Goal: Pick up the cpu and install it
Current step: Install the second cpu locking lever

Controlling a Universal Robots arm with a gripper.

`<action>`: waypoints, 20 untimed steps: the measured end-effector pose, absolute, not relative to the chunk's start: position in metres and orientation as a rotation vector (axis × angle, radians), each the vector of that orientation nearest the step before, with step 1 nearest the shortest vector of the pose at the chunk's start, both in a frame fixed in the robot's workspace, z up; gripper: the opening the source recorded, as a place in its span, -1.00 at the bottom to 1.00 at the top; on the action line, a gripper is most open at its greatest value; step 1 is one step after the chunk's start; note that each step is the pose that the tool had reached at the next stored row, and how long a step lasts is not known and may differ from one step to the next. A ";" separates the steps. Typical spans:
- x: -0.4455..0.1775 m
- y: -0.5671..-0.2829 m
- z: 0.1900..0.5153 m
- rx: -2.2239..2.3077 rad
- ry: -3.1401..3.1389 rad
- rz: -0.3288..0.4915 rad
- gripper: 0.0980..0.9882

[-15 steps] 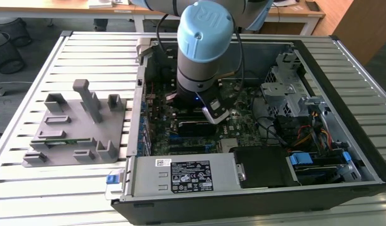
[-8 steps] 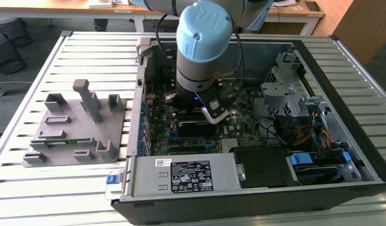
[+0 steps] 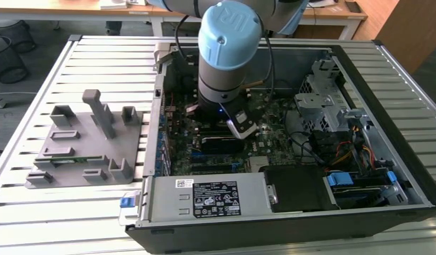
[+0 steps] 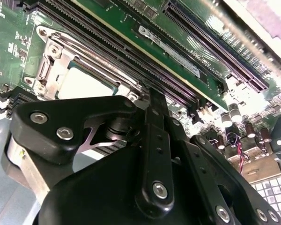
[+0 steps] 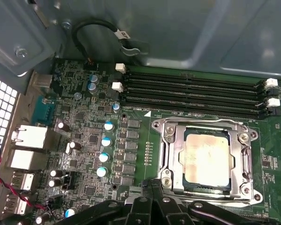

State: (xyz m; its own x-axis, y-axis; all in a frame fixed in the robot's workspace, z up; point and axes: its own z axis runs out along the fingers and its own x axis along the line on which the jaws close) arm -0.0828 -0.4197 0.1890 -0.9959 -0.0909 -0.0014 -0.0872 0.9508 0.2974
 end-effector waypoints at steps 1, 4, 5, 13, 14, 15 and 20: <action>-0.083 -0.419 0.189 0.141 -3.090 -0.470 -0.98; -0.083 -0.419 0.189 0.142 -3.090 -0.471 -0.98; -0.083 -0.418 0.189 0.142 -3.090 -0.471 -0.98; -0.084 -0.418 0.190 0.145 -3.090 -0.470 -0.98; -0.084 -0.418 0.191 0.145 -3.090 -0.471 -0.98; -0.084 -0.418 0.192 0.145 -3.090 -0.472 -0.98; -0.084 -0.418 0.201 0.145 -3.090 -0.471 -0.98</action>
